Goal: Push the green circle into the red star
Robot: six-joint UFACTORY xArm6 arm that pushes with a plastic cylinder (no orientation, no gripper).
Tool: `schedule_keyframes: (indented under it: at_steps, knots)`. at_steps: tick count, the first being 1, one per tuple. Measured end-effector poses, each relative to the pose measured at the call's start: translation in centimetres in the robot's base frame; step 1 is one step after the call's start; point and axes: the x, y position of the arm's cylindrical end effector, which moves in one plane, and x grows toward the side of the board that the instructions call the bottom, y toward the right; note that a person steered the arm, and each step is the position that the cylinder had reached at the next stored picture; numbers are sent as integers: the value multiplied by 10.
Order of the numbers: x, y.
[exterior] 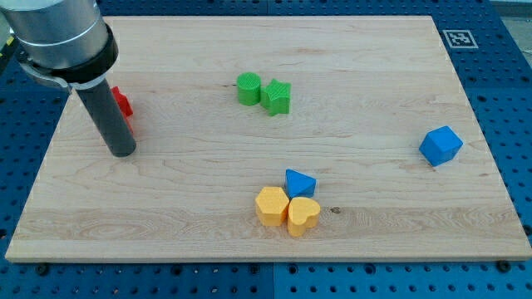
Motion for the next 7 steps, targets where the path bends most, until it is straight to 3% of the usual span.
schedule_keyframes:
  at_steps: [1, 2, 5, 7]
  knots:
    - [0, 8]
    - [0, 54]
    - [-21, 240]
    - [-51, 280]
